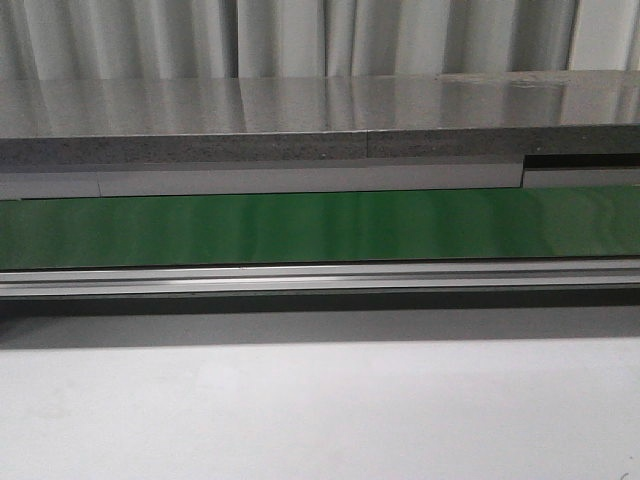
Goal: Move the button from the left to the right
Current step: 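Move the left gripper toward the yellow push-button in the blue tray, then lower the open left gripper around the yellow push-button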
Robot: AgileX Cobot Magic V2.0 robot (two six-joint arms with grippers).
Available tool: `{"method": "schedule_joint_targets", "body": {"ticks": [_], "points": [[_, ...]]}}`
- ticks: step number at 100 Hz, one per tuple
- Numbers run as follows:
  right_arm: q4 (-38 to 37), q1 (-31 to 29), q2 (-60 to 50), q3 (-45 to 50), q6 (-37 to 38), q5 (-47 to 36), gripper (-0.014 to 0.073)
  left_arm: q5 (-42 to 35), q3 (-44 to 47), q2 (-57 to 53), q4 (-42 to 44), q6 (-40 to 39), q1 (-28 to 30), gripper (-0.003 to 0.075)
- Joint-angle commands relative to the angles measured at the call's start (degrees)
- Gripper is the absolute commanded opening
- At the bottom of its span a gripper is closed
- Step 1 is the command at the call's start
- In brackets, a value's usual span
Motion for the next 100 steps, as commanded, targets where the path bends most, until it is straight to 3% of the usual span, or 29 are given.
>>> {"method": "schedule_joint_targets", "body": {"ticks": [1,34,100], "points": [[-0.3,0.2,-1.3,-0.8,-0.1,-4.8,-0.0067,3.0,-7.1,6.6,0.6,-0.6,0.1,-0.0020],[-0.3,0.2,-1.3,-0.8,-0.1,-4.8,-0.0067,20.0,-23.0,26.0,-5.1,-0.6,0.1,-0.0020],[-0.3,0.2,-1.3,-0.8,-0.1,-4.8,-0.0067,21.2,-24.9,34.3,-5.9,-0.6,0.1,-0.0020]]}}
